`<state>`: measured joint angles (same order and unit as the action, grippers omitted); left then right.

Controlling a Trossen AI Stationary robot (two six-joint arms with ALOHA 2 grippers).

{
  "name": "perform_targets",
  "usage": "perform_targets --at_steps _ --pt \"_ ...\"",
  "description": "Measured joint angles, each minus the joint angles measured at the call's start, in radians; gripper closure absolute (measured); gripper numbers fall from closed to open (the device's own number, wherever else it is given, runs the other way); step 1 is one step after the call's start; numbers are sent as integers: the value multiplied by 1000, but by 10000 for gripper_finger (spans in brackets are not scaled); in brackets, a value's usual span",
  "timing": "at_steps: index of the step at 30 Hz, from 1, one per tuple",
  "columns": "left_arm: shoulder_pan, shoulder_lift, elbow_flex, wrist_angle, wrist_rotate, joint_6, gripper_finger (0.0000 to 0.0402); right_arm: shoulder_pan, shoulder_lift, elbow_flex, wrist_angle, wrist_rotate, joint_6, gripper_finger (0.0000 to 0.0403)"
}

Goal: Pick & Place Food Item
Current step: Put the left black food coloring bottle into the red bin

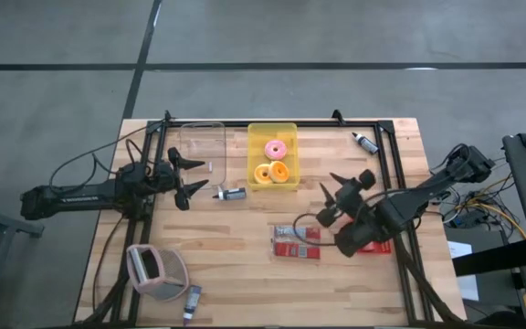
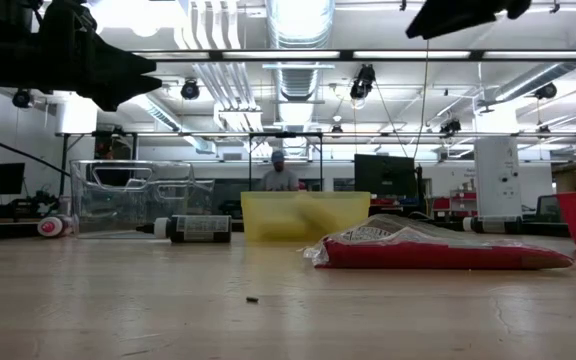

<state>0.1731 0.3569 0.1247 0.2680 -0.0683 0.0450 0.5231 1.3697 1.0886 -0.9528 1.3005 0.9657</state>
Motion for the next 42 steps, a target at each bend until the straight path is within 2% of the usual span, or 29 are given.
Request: perform_targets --at_steps 6,12,16,18,20,24,28,31,36,42 --pt "0 0 0 0 0 0 112 -60 -1 -98 332 7 -282 220" --pt "0 0 0 0 0 0 112 -115 -9 -200 674 -102 -498 220" --pt "0 0 0 0 0 0 111 -137 -13 -291 1027 -174 -760 220" --pt "0 0 0 0 0 0 110 -157 -28 -350 1243 -248 -913 220" --pt "0 0 0 0 0 0 111 -191 -37 -417 1452 -376 -1026 220" --pt "0 0 0 0 0 0 112 -296 -32 -543 1696 -651 -1104 220" --pt "0 0 0 0 0 0 110 -406 -8 -616 1757 -899 -1108 220" --pt "0 0 0 0 0 0 112 -456 16 -625 1763 -1002 -1121 220" --pt "0 0 0 0 0 0 110 -508 86 -580 1776 -1021 -1165 220" --pt "0 0 0 0 0 0 112 -536 219 -524 1771 -1016 -1108 220"
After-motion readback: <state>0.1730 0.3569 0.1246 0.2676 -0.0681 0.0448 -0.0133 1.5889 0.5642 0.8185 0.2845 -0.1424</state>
